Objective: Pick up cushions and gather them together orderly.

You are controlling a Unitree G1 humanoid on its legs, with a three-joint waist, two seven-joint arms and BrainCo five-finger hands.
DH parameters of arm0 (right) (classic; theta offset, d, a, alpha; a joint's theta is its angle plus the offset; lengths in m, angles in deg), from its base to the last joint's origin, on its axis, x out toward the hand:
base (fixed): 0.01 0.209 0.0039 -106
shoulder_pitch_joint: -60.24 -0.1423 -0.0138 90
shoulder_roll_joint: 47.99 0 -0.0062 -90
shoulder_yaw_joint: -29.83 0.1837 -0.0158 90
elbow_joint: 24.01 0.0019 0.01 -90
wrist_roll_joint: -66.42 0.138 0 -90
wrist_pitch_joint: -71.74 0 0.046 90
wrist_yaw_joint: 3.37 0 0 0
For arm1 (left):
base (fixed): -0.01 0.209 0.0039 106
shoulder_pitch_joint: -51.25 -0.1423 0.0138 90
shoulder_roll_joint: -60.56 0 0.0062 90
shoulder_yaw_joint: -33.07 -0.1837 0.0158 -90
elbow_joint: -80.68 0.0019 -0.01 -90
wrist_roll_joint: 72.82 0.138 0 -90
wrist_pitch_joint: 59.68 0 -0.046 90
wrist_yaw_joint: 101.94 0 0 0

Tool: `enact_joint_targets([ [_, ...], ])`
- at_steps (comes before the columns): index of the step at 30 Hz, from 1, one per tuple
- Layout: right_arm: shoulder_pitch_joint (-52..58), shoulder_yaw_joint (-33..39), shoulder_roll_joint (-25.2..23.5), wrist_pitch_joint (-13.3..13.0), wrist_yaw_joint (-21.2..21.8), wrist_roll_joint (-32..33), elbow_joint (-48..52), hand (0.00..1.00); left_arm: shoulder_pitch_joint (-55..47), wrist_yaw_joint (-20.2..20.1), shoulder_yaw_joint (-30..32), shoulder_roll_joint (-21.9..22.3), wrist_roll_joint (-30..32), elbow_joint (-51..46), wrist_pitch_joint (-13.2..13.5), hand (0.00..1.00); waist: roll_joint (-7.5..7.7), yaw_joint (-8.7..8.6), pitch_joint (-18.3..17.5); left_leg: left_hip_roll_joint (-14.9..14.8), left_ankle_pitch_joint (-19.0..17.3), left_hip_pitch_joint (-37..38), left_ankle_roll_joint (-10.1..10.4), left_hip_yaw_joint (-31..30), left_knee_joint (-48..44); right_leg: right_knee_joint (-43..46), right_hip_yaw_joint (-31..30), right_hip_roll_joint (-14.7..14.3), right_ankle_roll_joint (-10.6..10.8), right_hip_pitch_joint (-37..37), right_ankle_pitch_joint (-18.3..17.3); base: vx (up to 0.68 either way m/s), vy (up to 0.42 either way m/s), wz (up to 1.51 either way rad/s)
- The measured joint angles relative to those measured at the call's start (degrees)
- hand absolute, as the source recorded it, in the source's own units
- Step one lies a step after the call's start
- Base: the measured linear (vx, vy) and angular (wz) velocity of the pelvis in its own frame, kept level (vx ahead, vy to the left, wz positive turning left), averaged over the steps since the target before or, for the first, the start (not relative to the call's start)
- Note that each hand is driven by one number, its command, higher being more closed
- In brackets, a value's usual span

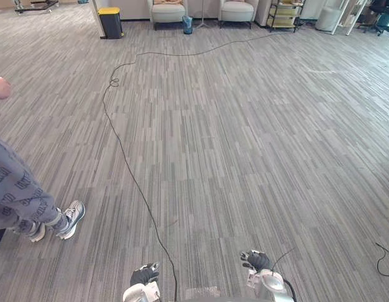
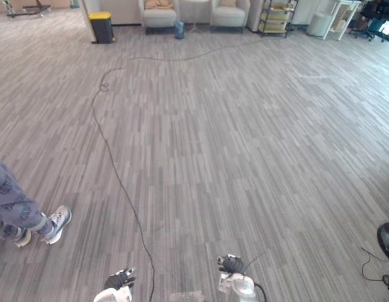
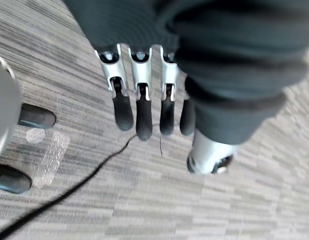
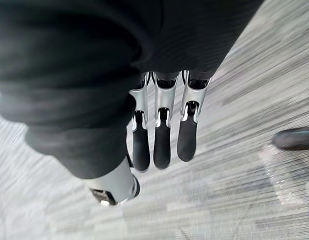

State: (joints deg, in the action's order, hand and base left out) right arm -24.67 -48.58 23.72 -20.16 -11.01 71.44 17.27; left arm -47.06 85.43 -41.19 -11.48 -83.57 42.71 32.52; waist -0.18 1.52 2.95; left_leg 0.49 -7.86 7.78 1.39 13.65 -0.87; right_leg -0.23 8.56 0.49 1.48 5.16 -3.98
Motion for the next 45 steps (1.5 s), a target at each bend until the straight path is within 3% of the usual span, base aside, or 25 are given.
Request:
enact_joint_targets([
  [12,-0.43,10.88,-1.84,0.90,-0.46,2.20,-5.19,0.00,0.03,0.12,7.59,0.75,1.76,4.57,-0.63,0.00,-0.30,0.78,-0.75,-0.88,0.47,0.57,0.05,0.55,1.99,-2.09,0.89,-1.20,-0.46,0.98,0.50,0.00,-0.038,0.00],
  [23,-1.79,17.19,-1.91,1.91,-0.25,2.33,-7.30,0.00,0.68,0.06,8.02,0.94,4.03,4.98,-1.58,0.00,-0.45,0.96,-0.77,-0.73,0.58,1.29,0.21,-0.15,2.94,-2.96,2.44,-1.24,-0.46,2.07,0.50,0.01,-0.011,0.04],
  [37,-2.36,19.25,-2.05,2.35,0.35,4.24,-7.49,0.00,1.55,-0.60,8.15,0.75,4.51,5.29,-1.77,0.00,-0.24,1.05,0.86,-0.71,1.62,-0.36,0.08,-1.38,3.57,-1.91,3.92,-1.19,-1.03,0.57,-0.57,-0.04,-0.029,0.05],
  [38,-2.66,19.25,-2.12,2.34,0.36,4.50,-7.37,0.00,2.03,-0.91,8.22,0.45,4.51,5.27,-1.88,0.00,-0.01,1.04,1.75,-0.98,0.33,-1.67,0.13,-1.75,0.85,-0.65,4.45,-0.92,-1.16,0.14,-1.37,0.00,-0.054,0.32],
  [39,-2.90,19.24,-2.19,2.23,0.35,4.73,-7.02,0.00,2.91,-1.33,8.76,0.04,4.48,4.58,-1.92,0.00,0.45,1.05,3.40,-1.89,-3.19,-5.45,0.34,-1.63,-8.30,1.92,5.50,-0.39,-1.74,-0.44,-3.13,-0.01,-0.058,0.38],
  [40,-2.93,19.21,-2.17,2.20,0.35,4.99,-7.00,0.00,3.16,-1.43,9.05,-0.04,4.32,4.41,-1.92,0.00,0.62,1.11,3.85,-2.45,-4.45,-7.59,0.60,-1.35,-13.06,2.87,5.90,-0.25,-1.87,-0.61,-3.76,-0.05,-0.058,0.46],
  [42,-2.85,17.16,-1.70,2.21,0.27,5.13,-7.08,0.00,3.87,-1.45,10.35,-0.03,3.78,2.97,-1.88,0.00,1.11,1.41,4.69,-6.04,-5.77,-17.99,0.76,1.08,-34.36,4.64,6.85,-0.06,-2.87,-0.81,-6.84,-0.01,-0.021,0.33],
  [45,-3.01,15.82,-1.10,2.30,0.23,5.14,-7.17,0.00,4.10,-1.81,10.01,0.04,2.62,2.32,-1.69,0.00,1.06,1.86,4.96,-10.18,-8.27,-23.01,-0.49,4.80,-40.57,5.10,6.98,0.64,-2.94,1.19,-7.77,0.17,0.089,0.03],
])
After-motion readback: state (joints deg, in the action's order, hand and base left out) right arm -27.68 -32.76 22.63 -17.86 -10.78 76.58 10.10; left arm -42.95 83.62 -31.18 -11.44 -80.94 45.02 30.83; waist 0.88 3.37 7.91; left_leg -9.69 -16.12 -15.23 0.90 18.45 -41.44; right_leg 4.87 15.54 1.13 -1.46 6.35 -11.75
